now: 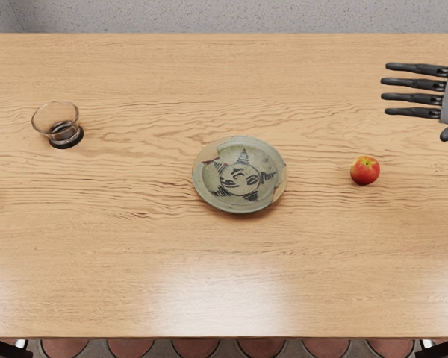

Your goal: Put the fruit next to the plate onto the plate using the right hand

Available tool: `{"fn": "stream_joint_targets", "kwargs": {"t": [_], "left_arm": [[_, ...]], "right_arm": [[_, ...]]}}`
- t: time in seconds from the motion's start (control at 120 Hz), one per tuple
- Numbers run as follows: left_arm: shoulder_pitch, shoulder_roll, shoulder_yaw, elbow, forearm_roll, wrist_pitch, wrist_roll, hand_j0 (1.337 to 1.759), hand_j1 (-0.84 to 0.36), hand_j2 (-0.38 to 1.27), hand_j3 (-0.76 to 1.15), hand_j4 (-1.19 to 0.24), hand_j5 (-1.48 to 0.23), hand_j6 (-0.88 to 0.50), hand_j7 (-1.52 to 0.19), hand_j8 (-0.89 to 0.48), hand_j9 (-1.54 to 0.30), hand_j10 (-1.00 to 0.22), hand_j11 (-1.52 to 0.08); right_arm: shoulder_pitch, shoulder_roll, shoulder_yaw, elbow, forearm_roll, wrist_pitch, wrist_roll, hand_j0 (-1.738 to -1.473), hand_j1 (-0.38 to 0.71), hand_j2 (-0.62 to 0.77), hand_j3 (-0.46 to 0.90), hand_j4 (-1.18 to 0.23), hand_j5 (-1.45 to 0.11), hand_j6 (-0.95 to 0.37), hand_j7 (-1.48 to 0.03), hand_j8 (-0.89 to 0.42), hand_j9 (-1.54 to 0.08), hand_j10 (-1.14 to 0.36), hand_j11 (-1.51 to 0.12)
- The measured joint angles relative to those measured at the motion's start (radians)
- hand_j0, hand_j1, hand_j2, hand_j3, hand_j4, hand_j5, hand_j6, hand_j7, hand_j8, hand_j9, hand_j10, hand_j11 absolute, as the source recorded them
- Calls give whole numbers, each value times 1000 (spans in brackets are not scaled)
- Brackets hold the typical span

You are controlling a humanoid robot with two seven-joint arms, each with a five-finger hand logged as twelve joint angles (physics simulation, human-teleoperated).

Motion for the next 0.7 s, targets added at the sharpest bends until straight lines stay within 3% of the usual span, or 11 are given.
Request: {"fn": "stream_joint_targets", "kwargs": {"t": [0.208,0.317,0.483,0.575,0.7], "left_arm": [[0,0,0,0,0,0,0,1658,349,0,0,0,0,0,0,0,0,0,0],[-1,0,0,0,0,0,0,1658,349,0,0,0,0,0,0,0,0,0,0],[0,0,0,0,0,0,0,1658,349,0,0,0,0,0,0,0,0,0,0],[0,0,0,0,0,0,0,1658,349,0,0,0,0,0,0,0,0,0,0],[-1,0,0,0,0,0,0,1658,349,0,0,0,0,-1,0,0,0,0,0]], "right_arm": [[19,27,-1,28,-65,0,0,-1657,-324,-4,0,-17,-26,-16,-27,-17,-26,-18,-26],[47,77,-1,129,-370,-19,0,-1658,-298,-8,0,-40,-55,-39,-55,-40,-55,-41,-55],[60,129,-60,287,-861,-380,0,-1658,-262,-14,0,-73,-95,-74,-95,-74,-95,-74,-95],[63,216,-182,308,-1081,-599,0,-1658,-257,-14,0,-79,-101,-79,-101,-79,-101,-79,-101],[122,283,-361,286,-1257,-721,0,-1658,-253,-14,0,-85,-107,-87,-106,-86,-107,-85,-106]]}}
